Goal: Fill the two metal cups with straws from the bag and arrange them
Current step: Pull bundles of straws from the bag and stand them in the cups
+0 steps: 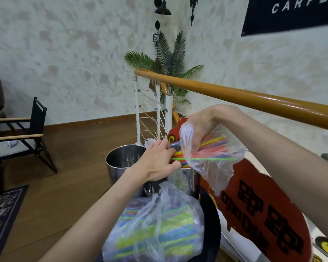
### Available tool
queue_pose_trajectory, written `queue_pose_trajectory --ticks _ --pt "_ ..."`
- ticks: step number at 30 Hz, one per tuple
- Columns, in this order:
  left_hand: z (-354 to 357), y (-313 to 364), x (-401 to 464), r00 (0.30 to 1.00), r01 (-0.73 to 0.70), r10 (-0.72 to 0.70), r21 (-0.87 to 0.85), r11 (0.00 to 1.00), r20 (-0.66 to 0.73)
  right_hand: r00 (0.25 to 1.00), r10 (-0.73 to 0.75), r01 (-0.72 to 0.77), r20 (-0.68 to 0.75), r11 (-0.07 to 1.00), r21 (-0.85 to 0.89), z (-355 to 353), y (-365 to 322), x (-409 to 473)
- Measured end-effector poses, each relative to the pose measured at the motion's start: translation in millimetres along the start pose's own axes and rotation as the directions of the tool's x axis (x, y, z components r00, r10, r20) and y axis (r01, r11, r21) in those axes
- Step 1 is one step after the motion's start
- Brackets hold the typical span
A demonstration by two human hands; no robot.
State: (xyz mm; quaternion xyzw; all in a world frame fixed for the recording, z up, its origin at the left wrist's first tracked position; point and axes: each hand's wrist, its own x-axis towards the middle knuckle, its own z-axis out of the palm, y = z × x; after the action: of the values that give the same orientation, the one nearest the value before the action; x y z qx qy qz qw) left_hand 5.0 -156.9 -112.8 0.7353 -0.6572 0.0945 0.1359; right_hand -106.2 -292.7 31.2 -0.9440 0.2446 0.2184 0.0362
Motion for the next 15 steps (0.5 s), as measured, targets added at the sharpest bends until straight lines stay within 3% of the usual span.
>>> queue_pose_trajectory --ticks 7,11,15 --pt "-7 2 -3 0.987 -0.020 0.003 -0.105 0.994 -0.160 0.999 0.031 -0.032 -0.030 0.998 -0.048 0 -1 -5" --pt "-7 2 1 0.997 0.002 0.000 0.029 1.000 -0.080 0.998 0.022 -0.025 -0.062 0.998 -0.057 -2 0 -12" --pt "-5 3 5 1.000 0.016 -0.016 0.002 1.000 0.005 0.996 0.005 -0.011 -0.093 0.998 -0.067 -2 6 -18"
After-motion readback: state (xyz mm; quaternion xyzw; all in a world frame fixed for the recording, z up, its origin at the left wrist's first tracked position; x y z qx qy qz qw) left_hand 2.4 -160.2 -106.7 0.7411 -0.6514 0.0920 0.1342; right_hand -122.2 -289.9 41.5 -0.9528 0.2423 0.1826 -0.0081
